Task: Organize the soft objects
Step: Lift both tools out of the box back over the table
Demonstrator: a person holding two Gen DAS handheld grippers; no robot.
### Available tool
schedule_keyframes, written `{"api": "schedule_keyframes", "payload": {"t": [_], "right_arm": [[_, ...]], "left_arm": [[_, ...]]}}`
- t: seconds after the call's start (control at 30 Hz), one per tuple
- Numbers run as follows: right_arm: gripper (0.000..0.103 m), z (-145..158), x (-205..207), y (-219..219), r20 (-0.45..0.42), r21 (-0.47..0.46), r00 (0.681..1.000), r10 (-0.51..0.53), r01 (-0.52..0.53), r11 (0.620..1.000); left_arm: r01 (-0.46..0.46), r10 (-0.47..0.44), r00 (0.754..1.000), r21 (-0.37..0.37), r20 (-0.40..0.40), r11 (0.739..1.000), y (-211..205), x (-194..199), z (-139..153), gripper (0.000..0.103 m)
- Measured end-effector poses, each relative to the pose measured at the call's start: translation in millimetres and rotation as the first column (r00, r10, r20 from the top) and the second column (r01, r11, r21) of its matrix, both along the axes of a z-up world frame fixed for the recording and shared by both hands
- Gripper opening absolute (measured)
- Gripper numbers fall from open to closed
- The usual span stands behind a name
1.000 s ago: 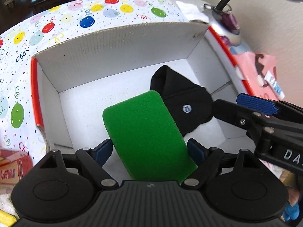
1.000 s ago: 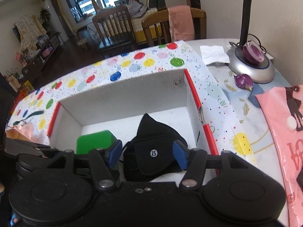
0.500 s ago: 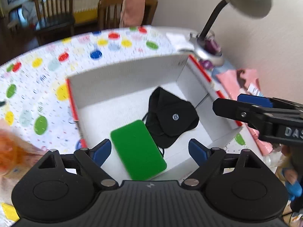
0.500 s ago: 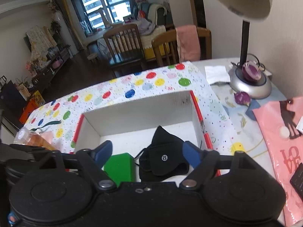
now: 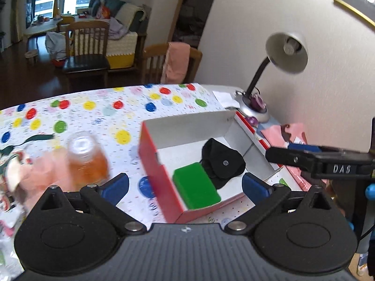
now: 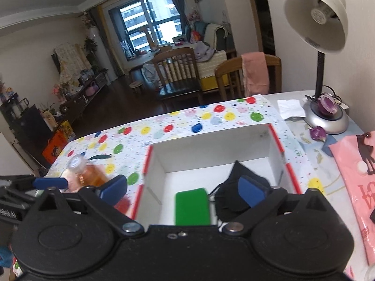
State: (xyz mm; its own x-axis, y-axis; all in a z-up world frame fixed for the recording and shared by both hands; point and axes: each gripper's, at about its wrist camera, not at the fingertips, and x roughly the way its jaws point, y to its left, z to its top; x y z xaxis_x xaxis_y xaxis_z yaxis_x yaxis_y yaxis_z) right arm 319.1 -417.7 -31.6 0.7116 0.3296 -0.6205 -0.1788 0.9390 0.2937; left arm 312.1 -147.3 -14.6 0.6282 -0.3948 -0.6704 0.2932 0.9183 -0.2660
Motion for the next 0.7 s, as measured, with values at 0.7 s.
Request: {"api": "schedule_keyframes", "payload": {"t": [0.7], "right_arm": [[0.103,-6,-90,168,-0.01,-0.051,0.996,0.088,-0.089,0.995]], "left_arm": [[-0.08,0.077,0.996,0.073,0.04,0.994,205,-91,-9,0.103]]}}
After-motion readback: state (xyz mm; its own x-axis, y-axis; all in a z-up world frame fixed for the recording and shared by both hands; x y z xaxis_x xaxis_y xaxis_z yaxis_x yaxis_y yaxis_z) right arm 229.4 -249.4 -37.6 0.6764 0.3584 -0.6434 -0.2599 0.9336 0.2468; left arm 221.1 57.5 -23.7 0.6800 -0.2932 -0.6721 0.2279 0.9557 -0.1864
